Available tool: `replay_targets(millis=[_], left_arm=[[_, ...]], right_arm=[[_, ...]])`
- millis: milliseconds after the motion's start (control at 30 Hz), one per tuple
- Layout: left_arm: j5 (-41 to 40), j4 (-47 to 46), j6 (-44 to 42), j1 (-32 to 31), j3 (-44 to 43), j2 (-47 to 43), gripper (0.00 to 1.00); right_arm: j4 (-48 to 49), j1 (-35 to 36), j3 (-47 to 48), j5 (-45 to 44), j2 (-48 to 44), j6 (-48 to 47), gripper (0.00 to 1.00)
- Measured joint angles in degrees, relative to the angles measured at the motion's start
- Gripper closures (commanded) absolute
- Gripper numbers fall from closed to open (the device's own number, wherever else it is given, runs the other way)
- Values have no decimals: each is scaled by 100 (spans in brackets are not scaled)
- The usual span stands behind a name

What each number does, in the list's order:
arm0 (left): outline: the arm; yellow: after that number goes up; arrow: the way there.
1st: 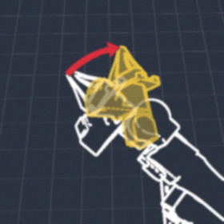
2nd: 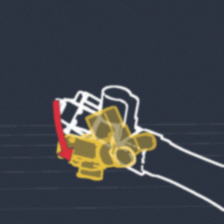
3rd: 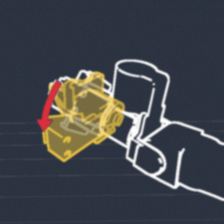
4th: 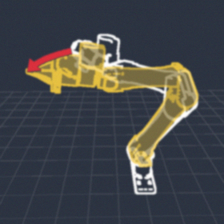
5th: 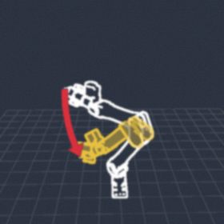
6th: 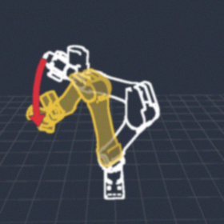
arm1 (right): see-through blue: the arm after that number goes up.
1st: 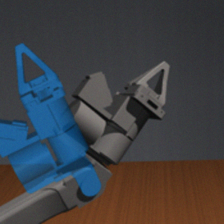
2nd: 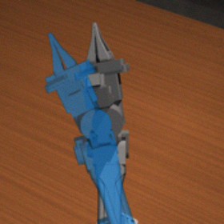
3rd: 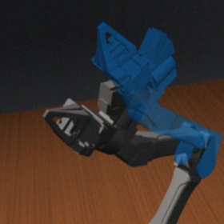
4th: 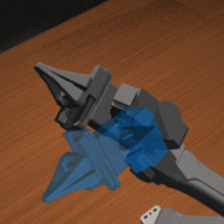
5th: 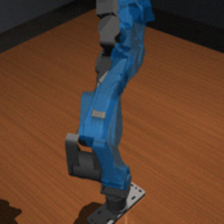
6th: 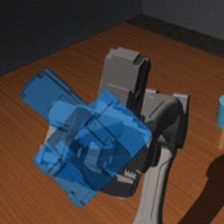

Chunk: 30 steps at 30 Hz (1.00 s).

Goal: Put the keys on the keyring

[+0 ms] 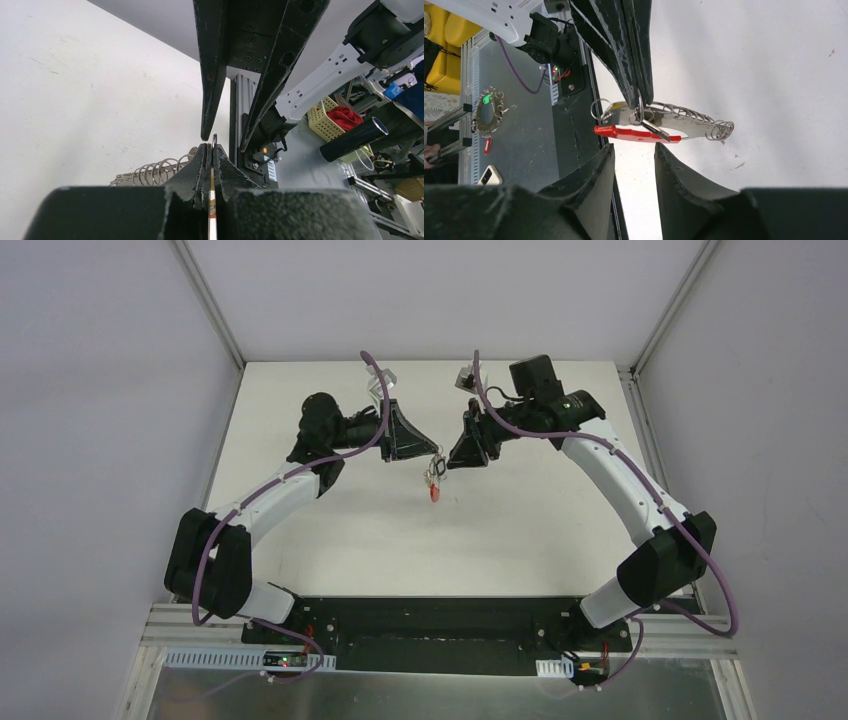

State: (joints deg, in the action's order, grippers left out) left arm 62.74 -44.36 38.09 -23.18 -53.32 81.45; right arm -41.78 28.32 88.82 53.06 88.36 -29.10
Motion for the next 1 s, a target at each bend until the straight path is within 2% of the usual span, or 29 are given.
replay_targets(millis=[233,467,833,1000], left_arm=[[28,-85,83,-13,55,26,100],[33,-120,157,-15,76,83,100],[83,-173,164,-83,79,83,100],[85,-170,162,-76,81,85,100]], right_arm=[[195,0,269,72,157,201,63],[258,7,273,103,278,315,71],[258,72,280,144,356,361,76],[256,76,280,197,378,396,88]])
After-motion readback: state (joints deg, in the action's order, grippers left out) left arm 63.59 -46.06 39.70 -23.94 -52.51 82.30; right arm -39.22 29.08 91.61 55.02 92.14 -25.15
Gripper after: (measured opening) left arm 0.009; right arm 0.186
